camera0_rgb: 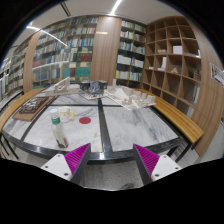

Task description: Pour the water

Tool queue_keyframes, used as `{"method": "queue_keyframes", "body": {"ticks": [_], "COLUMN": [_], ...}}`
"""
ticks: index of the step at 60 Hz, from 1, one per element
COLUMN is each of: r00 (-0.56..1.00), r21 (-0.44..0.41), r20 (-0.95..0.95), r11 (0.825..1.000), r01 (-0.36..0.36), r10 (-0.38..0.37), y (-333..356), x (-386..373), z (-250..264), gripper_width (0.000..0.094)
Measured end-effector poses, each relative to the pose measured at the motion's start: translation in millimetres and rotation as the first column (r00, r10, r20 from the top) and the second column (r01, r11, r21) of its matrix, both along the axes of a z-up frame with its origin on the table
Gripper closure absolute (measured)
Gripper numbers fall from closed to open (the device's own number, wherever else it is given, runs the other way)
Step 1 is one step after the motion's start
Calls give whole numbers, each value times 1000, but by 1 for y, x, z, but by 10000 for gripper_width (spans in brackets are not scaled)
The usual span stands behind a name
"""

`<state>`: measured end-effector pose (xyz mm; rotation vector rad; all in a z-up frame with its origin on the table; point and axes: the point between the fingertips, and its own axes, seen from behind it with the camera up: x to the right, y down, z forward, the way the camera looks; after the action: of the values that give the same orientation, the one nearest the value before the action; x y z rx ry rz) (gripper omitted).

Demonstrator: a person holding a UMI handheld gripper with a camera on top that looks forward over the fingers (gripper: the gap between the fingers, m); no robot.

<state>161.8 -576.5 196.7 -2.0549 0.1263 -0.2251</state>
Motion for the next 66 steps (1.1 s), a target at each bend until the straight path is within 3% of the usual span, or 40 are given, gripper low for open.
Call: {"method": "queue_keyframes", "body": {"ticks": [20,37,44,53,58,61,64,66], "r00": [995,968,960,966,963,959,959,958], "r21": [-31,84,121,189,207,223,232,246], "r20": [-9,-9,-44,-28,-31,-30,-12,-7], "r11": [995,965,955,951,945,937,934,930], "r01": [-96,-250,-269,-247,-255,-269,-272,-275], "r10": [95,252,276,256,267,282,282,285], "y": [10,101,149,200,217,223,228,229], "x": [-69,-188,-216,-221,-224,-226,-225,-225], "z": [-69,-100,-106,-115,-122,-124,-127,-125], "gripper_width": [74,75,78,85,131,213,389,411]}}
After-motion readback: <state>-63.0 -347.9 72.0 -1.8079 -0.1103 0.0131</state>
